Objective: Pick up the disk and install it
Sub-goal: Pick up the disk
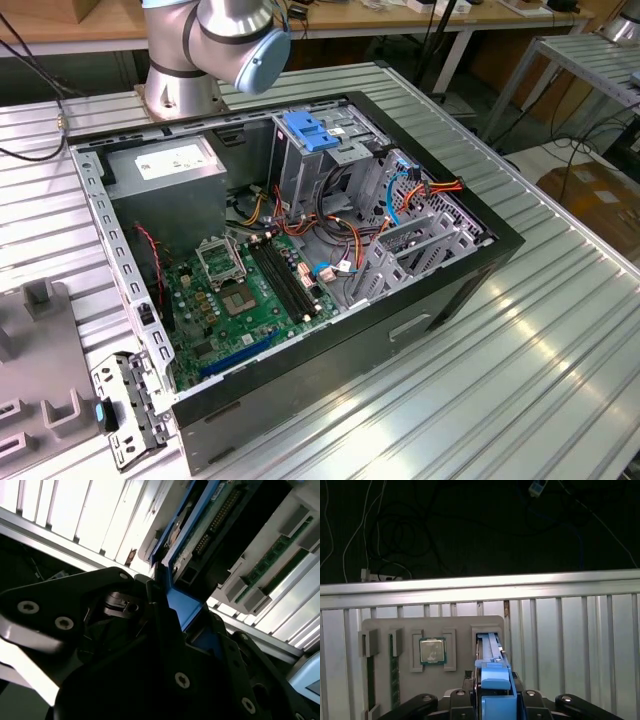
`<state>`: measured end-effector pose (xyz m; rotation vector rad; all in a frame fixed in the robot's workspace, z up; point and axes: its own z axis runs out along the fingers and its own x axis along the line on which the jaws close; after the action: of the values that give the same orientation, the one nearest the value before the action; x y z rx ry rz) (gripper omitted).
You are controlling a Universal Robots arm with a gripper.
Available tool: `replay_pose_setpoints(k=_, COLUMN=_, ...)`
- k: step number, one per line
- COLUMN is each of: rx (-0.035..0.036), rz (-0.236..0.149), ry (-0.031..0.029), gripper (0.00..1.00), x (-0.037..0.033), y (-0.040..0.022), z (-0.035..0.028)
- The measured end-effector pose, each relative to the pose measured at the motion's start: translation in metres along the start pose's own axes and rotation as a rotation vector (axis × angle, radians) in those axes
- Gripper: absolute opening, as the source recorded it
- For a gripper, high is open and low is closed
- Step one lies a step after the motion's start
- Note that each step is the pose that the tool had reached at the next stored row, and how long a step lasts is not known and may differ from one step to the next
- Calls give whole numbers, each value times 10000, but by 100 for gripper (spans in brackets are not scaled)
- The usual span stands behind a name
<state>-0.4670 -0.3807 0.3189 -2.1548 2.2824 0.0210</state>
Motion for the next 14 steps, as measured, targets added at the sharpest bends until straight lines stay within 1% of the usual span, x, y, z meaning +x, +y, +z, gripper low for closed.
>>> replay_pose_setpoints(k=1, rx=-1, rz=1, ry=0, gripper=37, x=-1, y=1, z=-90)
replay_pose_setpoints(k=2, rx=-1, rz=0, ry=0, gripper=37, x=-2, y=1, z=-145)
replay_pose_setpoints(k=3, rx=-1, rz=0, ry=1, gripper=37, x=-3, y=2, z=-262)
replay_pose_setpoints(k=5, rx=-1, rz=0, ry=0, gripper=37, x=-4, y=3, z=-389)
replay_pose_setpoints(k=7, rx=-1, rz=0, ry=0, gripper=37, x=-5, y=4, z=-480)
replay_pose_setpoints(k=11, rx=-1, rz=0, ry=1, gripper=37, x=-6, y=5, z=-578)
replay_pose_setpoints(k=13, rx=-1, rz=0, ry=0, gripper=37, x=-8, y=5, z=-657)
replay_pose_setpoints(k=14, rx=-1, rz=0, ry=0, gripper=37, x=-8, y=5, z=-679)
